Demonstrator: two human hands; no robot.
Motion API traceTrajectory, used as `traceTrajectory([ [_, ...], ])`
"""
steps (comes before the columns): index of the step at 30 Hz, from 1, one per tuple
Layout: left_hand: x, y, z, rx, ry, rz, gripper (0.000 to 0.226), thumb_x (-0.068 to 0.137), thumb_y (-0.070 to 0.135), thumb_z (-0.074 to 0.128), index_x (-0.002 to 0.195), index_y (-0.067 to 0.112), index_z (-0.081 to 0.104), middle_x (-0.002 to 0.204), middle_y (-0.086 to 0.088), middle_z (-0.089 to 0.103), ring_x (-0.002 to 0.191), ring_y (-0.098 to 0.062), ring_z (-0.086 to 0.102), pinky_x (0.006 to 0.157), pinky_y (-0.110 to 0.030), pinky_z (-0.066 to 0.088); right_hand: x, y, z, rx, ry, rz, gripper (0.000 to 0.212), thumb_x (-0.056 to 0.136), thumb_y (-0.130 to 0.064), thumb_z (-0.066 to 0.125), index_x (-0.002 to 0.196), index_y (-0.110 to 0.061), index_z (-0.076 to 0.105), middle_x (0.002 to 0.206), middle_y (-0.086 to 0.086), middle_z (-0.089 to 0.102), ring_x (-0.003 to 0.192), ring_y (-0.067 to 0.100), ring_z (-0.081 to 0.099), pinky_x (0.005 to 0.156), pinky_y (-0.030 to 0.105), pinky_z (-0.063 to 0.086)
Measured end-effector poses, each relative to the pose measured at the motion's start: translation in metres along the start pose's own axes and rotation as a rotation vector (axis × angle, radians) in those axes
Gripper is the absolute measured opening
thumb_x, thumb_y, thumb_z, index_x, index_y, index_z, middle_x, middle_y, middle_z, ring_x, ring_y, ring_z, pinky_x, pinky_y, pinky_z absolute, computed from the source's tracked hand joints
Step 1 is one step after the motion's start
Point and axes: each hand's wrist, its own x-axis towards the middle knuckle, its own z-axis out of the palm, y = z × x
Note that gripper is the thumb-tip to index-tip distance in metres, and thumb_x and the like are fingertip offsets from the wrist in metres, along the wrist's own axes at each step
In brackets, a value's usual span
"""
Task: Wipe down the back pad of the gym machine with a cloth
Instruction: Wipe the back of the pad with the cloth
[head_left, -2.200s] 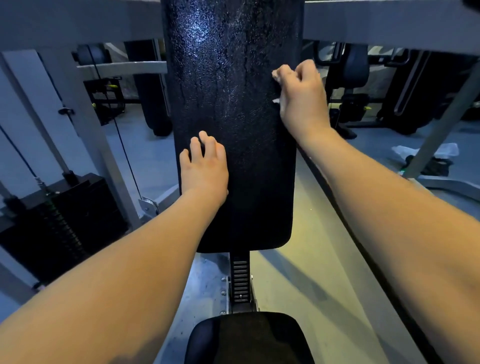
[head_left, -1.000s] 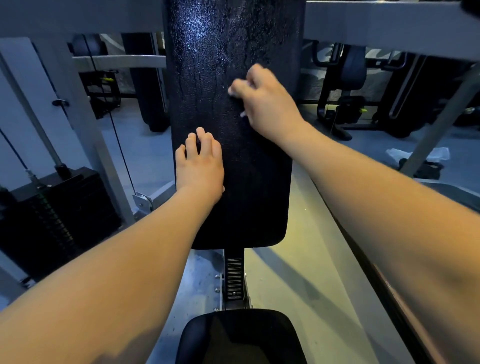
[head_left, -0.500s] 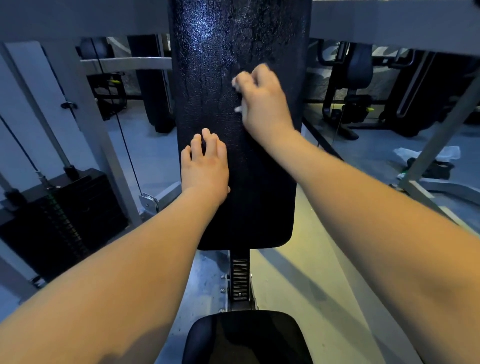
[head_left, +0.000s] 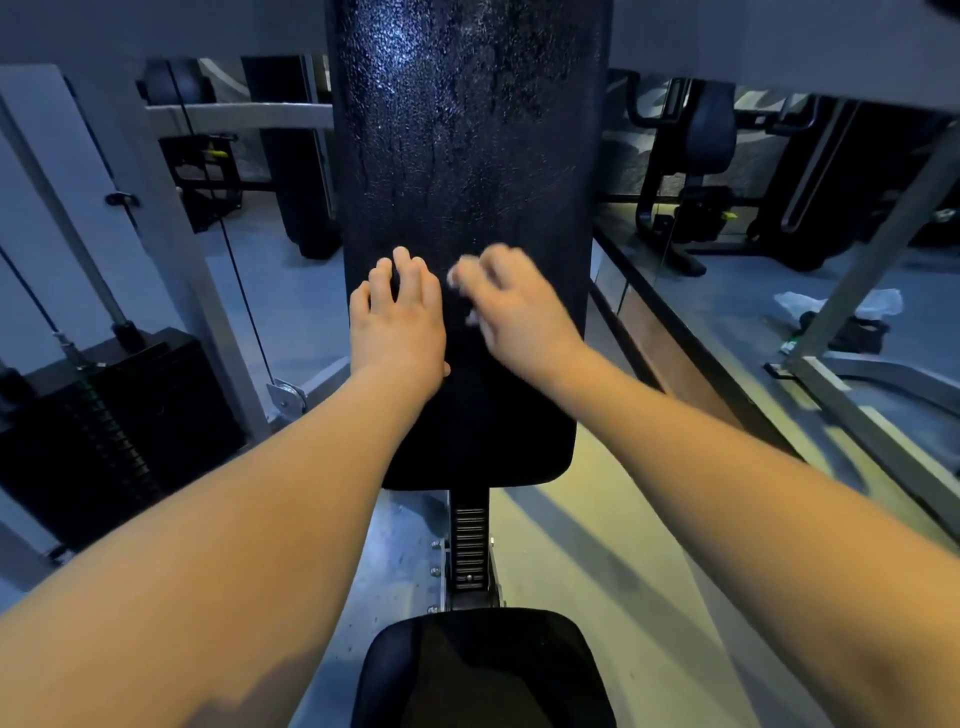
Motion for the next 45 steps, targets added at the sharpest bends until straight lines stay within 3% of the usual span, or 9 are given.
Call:
traceTrajectory([
  [5, 0.001, 0.002, 0.001, 0.018, -0.007, -0.002, 0.121, 0.084, 0.058, 0.073, 0.156, 0.001, -0.007, 0.164, -0.021, -0.005, 0.15, -0.041, 0.006, 0.12, -0.048, 0.019, -0.006, 0.025, -0.02, -0.103, -0.166, -0.257, 0.023, 0.095, -0.012, 0.06, 0.117, -0.012, 0.066, 0.099, 0.011, 0.054, 0.087, 0.029, 0.05, 0.069, 0.043, 0.046],
  [10, 0.001, 0.003, 0.002, 0.016, -0.007, -0.004, 0.122, 0.083, 0.058, 0.074, 0.156, 0.002, -0.006, 0.164, -0.02, -0.005, 0.151, -0.04, 0.005, 0.12, -0.047, 0.019, 0.008, 0.026, -0.011, -0.046, 0.115, 0.153, 0.037, 0.083, 0.002, 0.059, 0.118, -0.009, 0.065, 0.103, 0.012, 0.053, 0.086, 0.029, 0.051, 0.068, 0.046, 0.05],
  [17, -0.003, 0.0, -0.003, -0.019, -0.015, 0.011, 0.121, 0.083, 0.059, 0.073, 0.157, 0.002, -0.005, 0.165, -0.019, -0.007, 0.151, -0.04, 0.004, 0.121, -0.047, 0.018, -0.068, -0.007, 0.002, 0.087, -0.183, 0.092, 0.032, 0.09, -0.002, 0.062, 0.12, -0.013, 0.063, 0.103, 0.008, 0.047, 0.087, 0.025, 0.05, 0.066, 0.041, 0.052],
  [22, -0.007, -0.005, -0.009, -0.072, -0.02, 0.029, 0.122, 0.083, 0.06, 0.073, 0.157, 0.003, -0.006, 0.166, -0.019, -0.008, 0.153, -0.038, 0.001, 0.123, -0.045, 0.015, -0.079, -0.015, -0.023, 0.326, -0.091, 0.519, 0.021, 0.106, -0.026, 0.056, 0.124, -0.025, 0.068, 0.102, -0.002, 0.046, 0.076, -0.002, 0.056, 0.066, 0.01, 0.039],
  [28, -0.014, -0.026, -0.004, -0.213, -0.074, 0.114, 0.125, 0.081, 0.051, 0.078, 0.159, 0.01, -0.011, 0.166, -0.011, -0.022, 0.154, -0.031, -0.014, 0.125, -0.043, 0.006, -0.088, -0.017, -0.041, 0.593, -0.075, 0.933, 0.015, 0.103, -0.031, 0.059, 0.113, -0.028, 0.069, 0.102, -0.007, 0.066, 0.088, 0.003, 0.063, 0.06, 0.008, 0.043],
  [35, -0.014, -0.023, -0.019, -0.317, -0.134, 0.091, 0.118, 0.082, 0.045, 0.078, 0.161, 0.013, -0.004, 0.167, -0.007, -0.019, 0.155, -0.029, -0.013, 0.125, -0.045, 0.013, -0.087, -0.021, -0.053, 0.669, -0.091, 1.006, 0.017, 0.101, -0.026, 0.062, 0.117, -0.028, 0.068, 0.102, -0.005, 0.065, 0.087, 0.012, 0.064, 0.057, 0.014, 0.044],
  [39, -0.022, -0.01, -0.027, -0.535, -0.057, 0.024, 0.085, 0.087, 0.047, 0.07, 0.153, 0.009, 0.03, 0.16, -0.011, 0.02, 0.148, -0.032, 0.017, 0.114, -0.044, 0.033, -0.082, -0.025, -0.063, 0.691, -0.049, 1.019, 0.013, 0.098, -0.031, 0.066, 0.111, -0.03, 0.069, 0.098, -0.007, 0.068, 0.09, 0.011, 0.067, 0.07, 0.025, 0.05],
  [42, -0.04, 0.003, -0.025, -0.878, -0.092, 0.046, 0.043, 0.091, 0.045, 0.068, 0.124, 0.018, 0.065, 0.12, 0.001, 0.064, 0.119, -0.019, 0.057, 0.093, -0.028, 0.046, -0.079, -0.025, -0.065, 0.702, -0.022, 1.032, 0.012, 0.095, -0.034, 0.071, 0.105, -0.028, 0.069, 0.096, -0.005, 0.07, 0.089, 0.012, 0.069, 0.076, 0.029, 0.054],
  [45, -0.063, 0.014, -0.021, -1.186, -0.222, 0.086, 0.035, 0.086, 0.048, 0.076, 0.109, 0.023, 0.069, 0.101, 0.01, 0.071, 0.096, -0.005, 0.067, 0.08, -0.018, 0.049, -0.077, -0.027, -0.066, 0.735, 0.003, 1.029, 0.018, 0.091, -0.037, 0.075, 0.097, -0.022, 0.066, 0.093, 0.0, 0.072, 0.089, 0.016, 0.07, 0.081, 0.037, 0.057],
])
